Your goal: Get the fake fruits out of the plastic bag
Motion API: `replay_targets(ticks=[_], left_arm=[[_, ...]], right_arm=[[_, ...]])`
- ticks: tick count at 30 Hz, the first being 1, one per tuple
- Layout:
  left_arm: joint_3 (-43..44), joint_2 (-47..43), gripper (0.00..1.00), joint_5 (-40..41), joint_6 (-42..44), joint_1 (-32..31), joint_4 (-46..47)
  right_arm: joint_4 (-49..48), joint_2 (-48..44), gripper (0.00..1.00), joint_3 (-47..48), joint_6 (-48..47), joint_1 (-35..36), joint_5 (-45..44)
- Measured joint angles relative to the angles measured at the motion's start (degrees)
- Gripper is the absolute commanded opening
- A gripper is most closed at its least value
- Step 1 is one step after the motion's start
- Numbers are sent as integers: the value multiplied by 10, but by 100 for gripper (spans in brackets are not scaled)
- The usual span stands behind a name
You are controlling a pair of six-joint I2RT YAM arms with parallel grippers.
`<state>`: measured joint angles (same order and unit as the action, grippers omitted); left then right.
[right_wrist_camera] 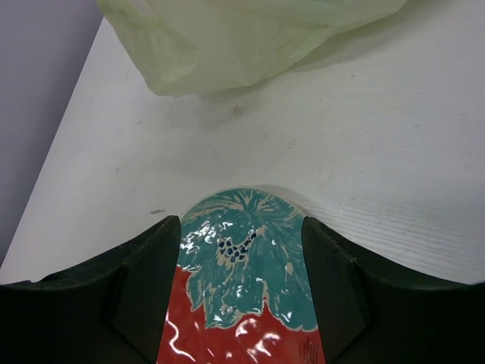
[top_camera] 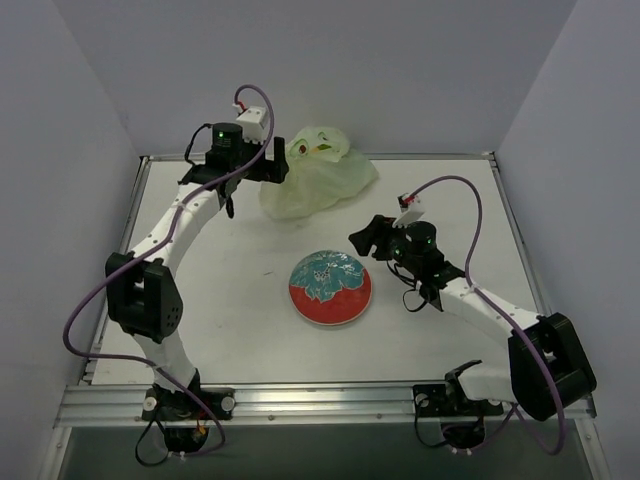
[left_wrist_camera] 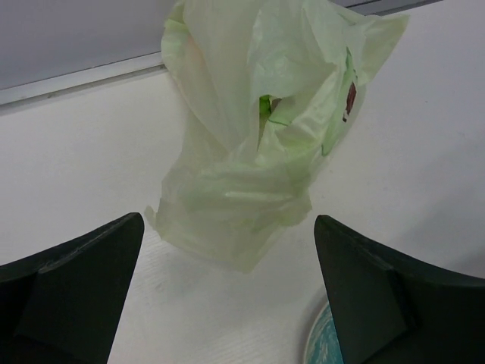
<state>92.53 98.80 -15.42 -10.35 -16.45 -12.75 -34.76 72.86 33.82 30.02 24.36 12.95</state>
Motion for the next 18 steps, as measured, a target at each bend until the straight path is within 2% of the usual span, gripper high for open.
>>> replay_targets(ticks=[2,3,4,5,6,8,9,11,13,15,18], left_arm=[[19,28,98,0,6,0,2],[27,40,95,0,9,0,1],[37,52,85,0,10,0,1],[45,62,66,0,10,0,2],[50,71,33,-2,10,0,2],[56,83,9,-5,12,0,3],[56,85,3,-7,11,0,5],[54,85,2,-10,9,0,11],[40,75,2,-12,2,0,36],[-1,50,2,-12,-15,0,65],[-79,3,3,-12,-49,0,111]], right_arm=[[-3,4,61,2,-3,10,1],[-6,7,61,3,-6,13,2],[-9,11,61,5,-8,16,4],[-11,17,61,7,-10,19,5],[-12,22,61,10,-12,22,6],[-15,34,60,13,-16,27,9],[-15,40,63,15,-18,28,10],[-15,51,66,19,-18,31,13],[-14,65,74,28,-18,35,15],[-14,81,82,45,-17,38,16],[-12,110,87,82,-21,44,17]])
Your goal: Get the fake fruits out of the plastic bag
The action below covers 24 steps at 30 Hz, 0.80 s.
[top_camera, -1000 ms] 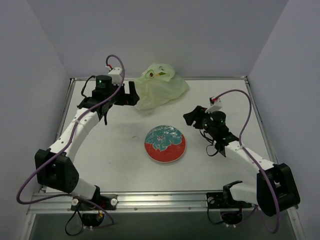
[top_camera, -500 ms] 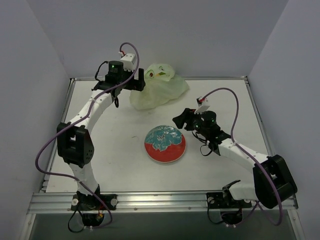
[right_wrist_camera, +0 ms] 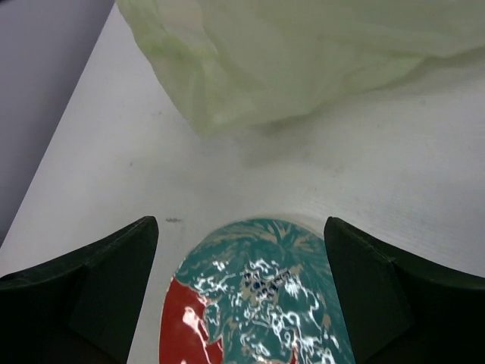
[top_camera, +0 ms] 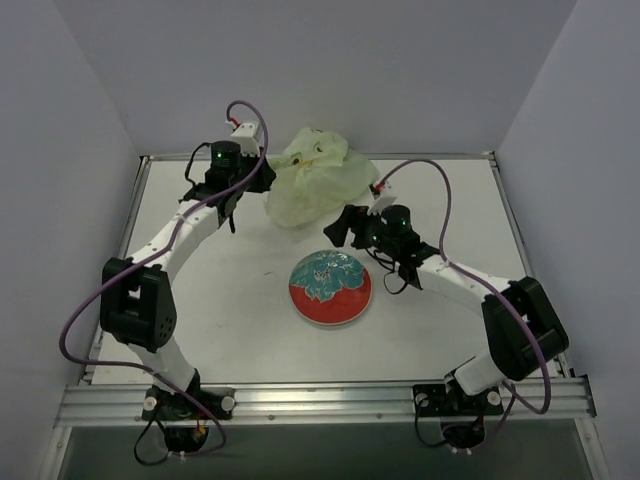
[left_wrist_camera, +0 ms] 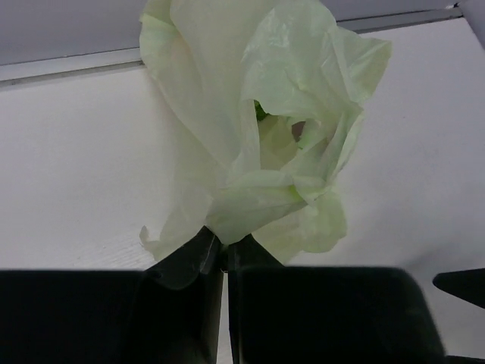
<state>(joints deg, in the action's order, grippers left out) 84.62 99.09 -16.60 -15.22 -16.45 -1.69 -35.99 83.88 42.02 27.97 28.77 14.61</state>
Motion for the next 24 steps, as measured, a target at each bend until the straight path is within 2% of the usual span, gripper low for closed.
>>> replay_targets(ticks=[5,9,11,14,15,18,19,24], left_arm=[[-149,-93,2,17,-71,-11,65],[-244,-172,2,61,-108,-52,78],[-293,-222,2,83,-129,-79,89],[-352,-295,2,100,-159,-101,103],[-369,-316,2,106,-169,-103,111],[-408,-367,3,120,-187,-104,128],[-417,-377,2,122,-191,-105,134],[-457,-395,2,133,-195,-112,167]], right_arm=[[57,89,90,147,-34,6,36],[104,125,94,230,-71,16,49],[123,126,89,242,-82,22,41],[147,126,61,244,-95,29,5],[151,125,41,240,-98,30,-16],[170,112,6,219,-113,27,-84],[177,106,3,211,-118,22,-105],[209,78,2,195,-126,-35,-187]])
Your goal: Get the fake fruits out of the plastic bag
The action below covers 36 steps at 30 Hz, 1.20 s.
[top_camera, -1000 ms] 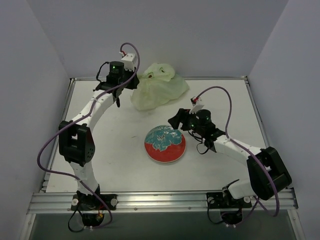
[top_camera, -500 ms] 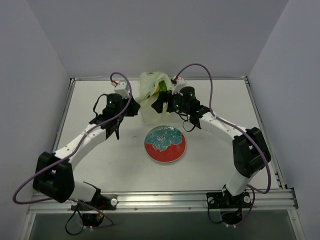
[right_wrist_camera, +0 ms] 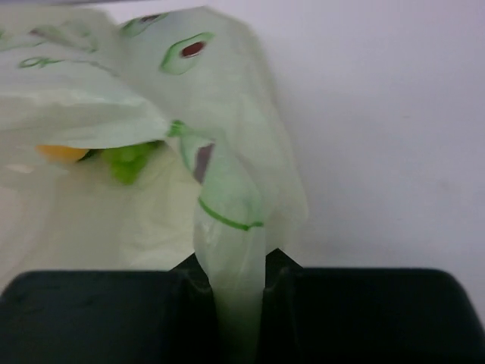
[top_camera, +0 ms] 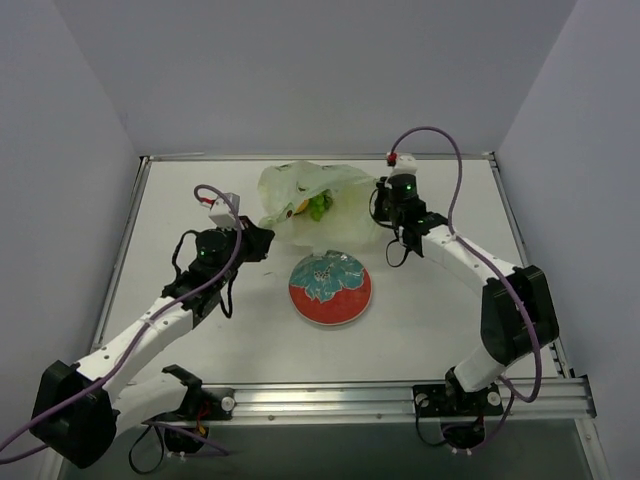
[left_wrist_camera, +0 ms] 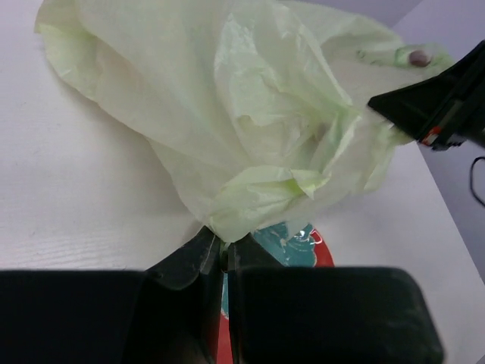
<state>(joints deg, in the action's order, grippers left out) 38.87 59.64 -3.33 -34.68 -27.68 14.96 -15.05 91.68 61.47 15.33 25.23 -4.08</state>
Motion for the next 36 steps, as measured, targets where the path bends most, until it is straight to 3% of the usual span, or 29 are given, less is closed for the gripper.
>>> replay_targets(ticks=[5,10,11,13,14,16,17,20,24,28,32,35,36], left_arm=[[-45,23,2,4,1,0,47],[-73,72,3,4,0,-1,93],[-77,80,7,4,0,-1,101],[-79,93,13,4,0,-1,114],[-79,100,16,3,0,-1,124],[-79,110,17,0,-2,-1,143],[-79,115,16,-3,-3,-1,153],[-79,125,10,-14,-10,-1,181],[-79,128,5,-32,-21,-1,205],[-80,129,2,-46,-29,-1,220],[-81,136,2,-59,-33,-1,233],[-88,140,2,-61,-33,-1,238],[-90,141,2,-61,-33,-1,238]], right_arm=[[3,-3,4,17,-7,-86,-56],[-36,45,8,41,-21,-96,-57],[-48,55,9,36,-21,-94,-53],[-65,69,21,19,-18,-91,-45],[-71,73,40,7,-15,-90,-42],[-74,74,60,-15,-10,-88,-37],[-72,73,76,-21,-8,-88,-36],[-56,60,87,-22,-5,-86,-34],[-21,-31,89,-24,-2,-73,-38],[-20,-158,80,-40,12,-10,-61],[-45,-236,20,-81,40,77,-71],[-58,-225,4,-108,56,116,-75],[-58,-207,3,-108,58,127,-77]])
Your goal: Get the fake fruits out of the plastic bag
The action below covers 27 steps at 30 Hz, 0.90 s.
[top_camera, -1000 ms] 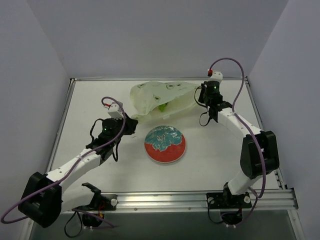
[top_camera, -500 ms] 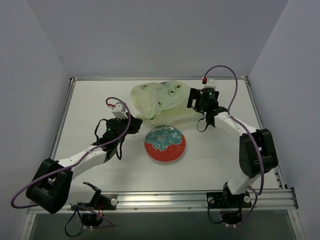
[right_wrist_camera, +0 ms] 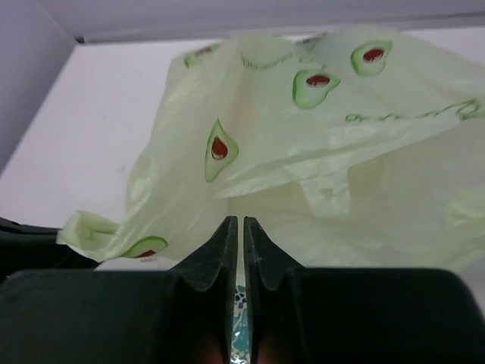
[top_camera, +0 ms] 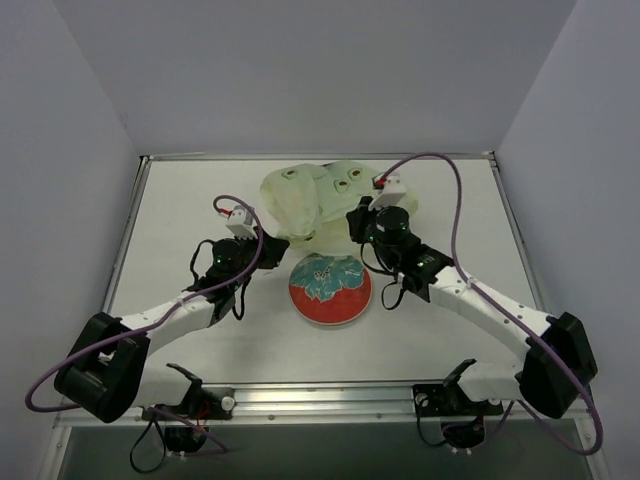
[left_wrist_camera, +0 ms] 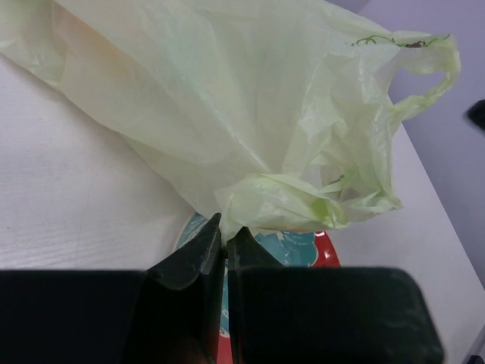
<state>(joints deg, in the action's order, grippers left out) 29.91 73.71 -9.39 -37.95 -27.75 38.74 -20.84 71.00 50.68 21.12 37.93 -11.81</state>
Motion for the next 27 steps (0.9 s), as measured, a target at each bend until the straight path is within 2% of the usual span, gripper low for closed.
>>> replay_targets(ticks=[10,15,16,18,19,23,27], left_arm=[[-16,-15,2,8,9,0,-1],[-16,-15,2,9,9,0,-1],[-16,-14,2,9,9,0,-1],[-16,-9,2,8,9,0,1],[-16,-5,2,8,9,0,2],[-16,5,2,6,9,0,2],[-16,7,2,6,9,0,2]], right_arm=[[-28,212,3,19,-3,27,-2],[-86,294,9,63,-19,26,-17],[-92,310,11,74,-24,26,-21],[-110,349,23,104,-37,25,-31],[-116,366,34,118,-43,24,-34],[-128,416,54,166,-65,11,-43],[-133,447,61,208,-76,-12,-45]])
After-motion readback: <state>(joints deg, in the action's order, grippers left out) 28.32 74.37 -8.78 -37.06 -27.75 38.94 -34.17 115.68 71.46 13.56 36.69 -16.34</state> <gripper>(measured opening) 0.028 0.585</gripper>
